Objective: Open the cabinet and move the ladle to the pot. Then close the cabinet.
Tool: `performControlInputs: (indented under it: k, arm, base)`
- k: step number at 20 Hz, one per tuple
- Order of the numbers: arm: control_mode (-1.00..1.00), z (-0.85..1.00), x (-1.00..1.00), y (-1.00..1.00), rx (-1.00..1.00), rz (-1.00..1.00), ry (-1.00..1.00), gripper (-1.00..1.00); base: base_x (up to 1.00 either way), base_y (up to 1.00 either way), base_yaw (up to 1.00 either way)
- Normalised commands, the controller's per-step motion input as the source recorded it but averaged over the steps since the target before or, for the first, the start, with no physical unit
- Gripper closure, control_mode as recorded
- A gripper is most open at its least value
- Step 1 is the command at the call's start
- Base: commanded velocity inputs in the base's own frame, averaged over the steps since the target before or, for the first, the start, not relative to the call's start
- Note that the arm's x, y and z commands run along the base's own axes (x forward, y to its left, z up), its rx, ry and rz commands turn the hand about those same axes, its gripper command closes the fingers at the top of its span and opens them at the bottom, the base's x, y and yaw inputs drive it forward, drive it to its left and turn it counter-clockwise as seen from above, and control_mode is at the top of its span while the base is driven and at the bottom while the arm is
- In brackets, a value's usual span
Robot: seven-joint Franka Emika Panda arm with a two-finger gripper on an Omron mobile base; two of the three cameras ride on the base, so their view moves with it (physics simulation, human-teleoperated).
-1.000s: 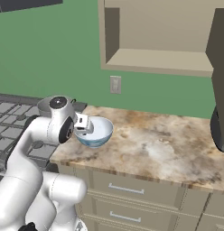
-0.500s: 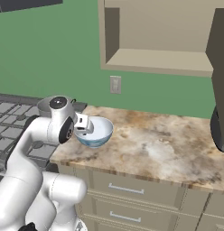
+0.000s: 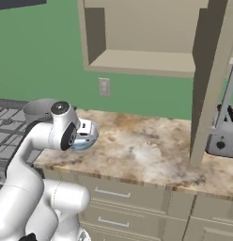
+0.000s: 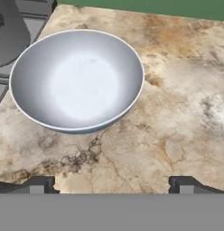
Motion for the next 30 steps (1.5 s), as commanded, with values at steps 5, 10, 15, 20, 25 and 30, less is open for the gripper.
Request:
performControlInputs:
  k: [5,10,15,20,25,30]
  arm:
    - [1.0,0.0,0.0,0.0,0.0,0.0,0.0,-1.0]
    - [1.0,0.0,0.0,0.0,0.0,0.0,0.0,-1.0]
    - [1.0,0.0,0.0,0.0,0.0,0.0,0.0,-1.0]
    - [-1.0,0.0,0.0,0.0,0.0,-0.01,-0.01,-1.0]
    - [-1.0,-0.04,0.0,-0.03,0.0,-0.01,-0.07,-1.0]
    - [-1.0,-0.1,-0.08,-0.16,0.01,0.01,-0.16,-1.0]
  base:
    - [0.0,-0.53,-0.08]
    - [0.0,-0.43,-0.07]
    - [0.0,-0.4,-0.07]
    - [0.0,-0.17,-0.05]
    - [0.0,0.0,0.0]
    - [0.0,0.0,0.0]
